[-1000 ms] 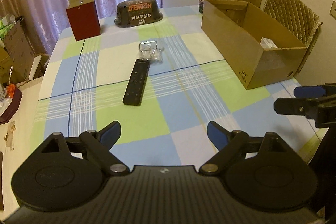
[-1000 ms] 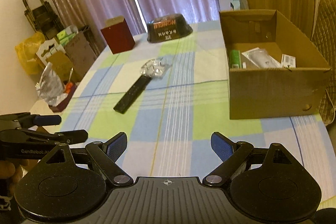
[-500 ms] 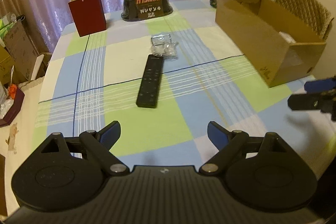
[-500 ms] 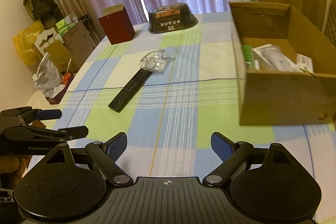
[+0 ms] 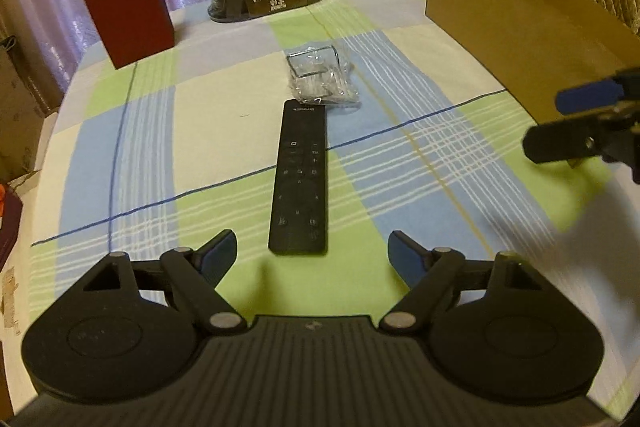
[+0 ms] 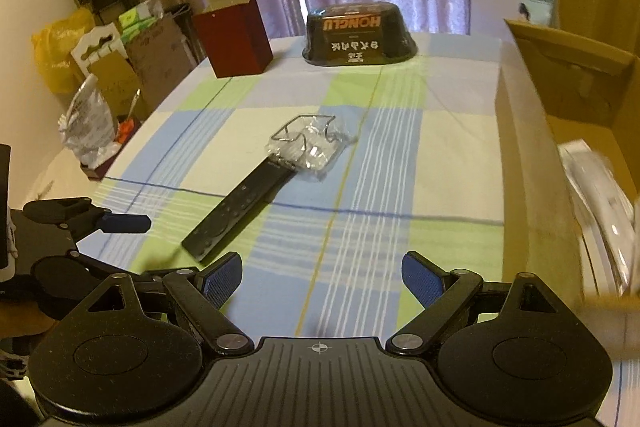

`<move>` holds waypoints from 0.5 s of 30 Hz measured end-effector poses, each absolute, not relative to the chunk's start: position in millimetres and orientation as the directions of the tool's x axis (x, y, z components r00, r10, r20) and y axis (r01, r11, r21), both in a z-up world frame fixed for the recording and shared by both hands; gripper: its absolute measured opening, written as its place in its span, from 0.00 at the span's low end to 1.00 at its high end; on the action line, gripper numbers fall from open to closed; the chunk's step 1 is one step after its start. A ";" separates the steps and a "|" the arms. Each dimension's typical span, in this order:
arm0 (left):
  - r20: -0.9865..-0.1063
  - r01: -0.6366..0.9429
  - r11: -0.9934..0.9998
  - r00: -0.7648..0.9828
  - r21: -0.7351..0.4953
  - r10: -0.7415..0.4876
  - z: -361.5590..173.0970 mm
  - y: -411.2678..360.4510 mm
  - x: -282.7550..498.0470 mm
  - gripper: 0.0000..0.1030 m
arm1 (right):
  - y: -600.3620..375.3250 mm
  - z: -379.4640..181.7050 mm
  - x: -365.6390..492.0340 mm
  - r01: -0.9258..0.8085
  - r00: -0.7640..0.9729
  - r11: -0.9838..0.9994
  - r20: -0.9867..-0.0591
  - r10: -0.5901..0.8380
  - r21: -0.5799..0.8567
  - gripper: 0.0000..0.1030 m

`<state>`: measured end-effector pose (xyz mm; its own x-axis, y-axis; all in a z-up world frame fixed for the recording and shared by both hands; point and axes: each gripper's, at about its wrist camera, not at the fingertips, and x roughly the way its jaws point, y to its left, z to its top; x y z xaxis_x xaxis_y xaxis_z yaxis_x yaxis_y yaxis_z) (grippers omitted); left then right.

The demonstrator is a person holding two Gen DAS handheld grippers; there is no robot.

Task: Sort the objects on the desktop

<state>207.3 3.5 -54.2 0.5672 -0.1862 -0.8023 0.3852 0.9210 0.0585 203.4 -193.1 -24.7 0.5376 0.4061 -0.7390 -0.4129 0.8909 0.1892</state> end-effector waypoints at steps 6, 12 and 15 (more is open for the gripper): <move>-0.812 0.403 0.914 0.551 0.055 -0.194 -72.9 -1.4 231.5 0.71 | -179.9 -41.1 237.8 -0.457 0.516 0.878 -0.761 0.394 0.145 0.87; -0.816 0.408 0.912 0.544 0.053 -0.196 -86.5 -0.5 255.2 0.63 | -166.3 -54.5 268.0 -0.480 0.514 0.871 -0.772 0.374 0.103 0.87; -0.815 0.419 0.907 0.539 0.040 -0.213 -87.8 0.9 265.0 0.57 | -157.6 -59.7 284.6 -0.493 0.512 0.867 -0.783 0.354 0.069 0.87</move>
<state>265.0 0.9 -87.8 0.5385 -0.2131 -0.8152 0.4190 0.9071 0.0397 284.6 -157.6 -59.7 0.5122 0.3535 -0.7827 -0.4927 0.8674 0.0694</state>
